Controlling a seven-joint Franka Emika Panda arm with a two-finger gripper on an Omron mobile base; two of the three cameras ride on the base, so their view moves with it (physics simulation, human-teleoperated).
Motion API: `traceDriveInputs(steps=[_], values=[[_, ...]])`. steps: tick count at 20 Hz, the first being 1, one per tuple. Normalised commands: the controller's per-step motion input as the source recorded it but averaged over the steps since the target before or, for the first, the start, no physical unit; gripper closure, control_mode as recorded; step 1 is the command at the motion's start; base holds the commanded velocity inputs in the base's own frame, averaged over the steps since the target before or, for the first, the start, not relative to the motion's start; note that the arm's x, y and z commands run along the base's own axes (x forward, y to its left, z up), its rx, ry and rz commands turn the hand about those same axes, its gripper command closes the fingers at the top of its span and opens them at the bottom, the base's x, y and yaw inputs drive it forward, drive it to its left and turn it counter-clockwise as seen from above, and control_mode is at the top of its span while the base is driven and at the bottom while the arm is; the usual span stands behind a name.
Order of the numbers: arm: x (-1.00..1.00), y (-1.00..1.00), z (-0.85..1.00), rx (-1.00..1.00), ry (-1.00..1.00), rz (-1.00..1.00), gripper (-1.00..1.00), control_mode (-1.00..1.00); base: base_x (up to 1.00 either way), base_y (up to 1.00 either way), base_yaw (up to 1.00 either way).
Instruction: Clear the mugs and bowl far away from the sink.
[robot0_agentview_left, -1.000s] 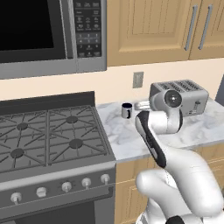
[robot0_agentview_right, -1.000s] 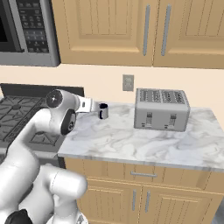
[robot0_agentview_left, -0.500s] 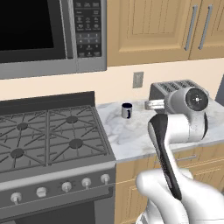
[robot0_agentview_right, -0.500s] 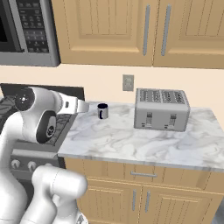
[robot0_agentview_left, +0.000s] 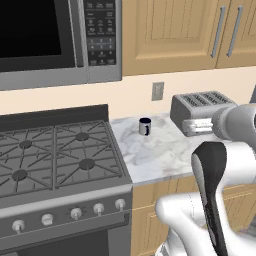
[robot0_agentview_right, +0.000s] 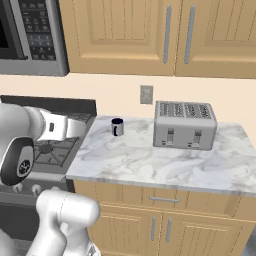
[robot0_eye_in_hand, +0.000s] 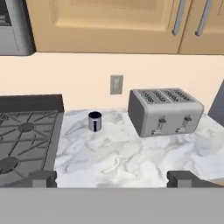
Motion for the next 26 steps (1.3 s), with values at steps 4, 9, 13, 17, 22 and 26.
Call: traceDriveInputs(steps=[4,9,13,17,22,26], values=[[-0.69,0.16,0.02,0.00,-0.06,0.00,-1.00,-1.00,0.00,0.00,0.00],[-0.25,0.02,0.11,0.04,0.09,-0.01,-1.00,-1.00,0.00,0.00,0.00],[0.00,-0.02,0.31,0.14,0.29,0.00,-1.00,-1.00,0.00,0.00,0.00],[0.00,-0.03,0.18,0.10,0.20,0.01,-1.00,-1.00,0.00,0.00,0.00],[-0.06,0.00,0.04,0.01,0.04,0.02,-1.00,-1.00,0.00,0.00,0.00],[-0.07,0.00,-0.04,0.00,0.00,0.00,-1.00,-1.00,0.00,0.00,0.00]])
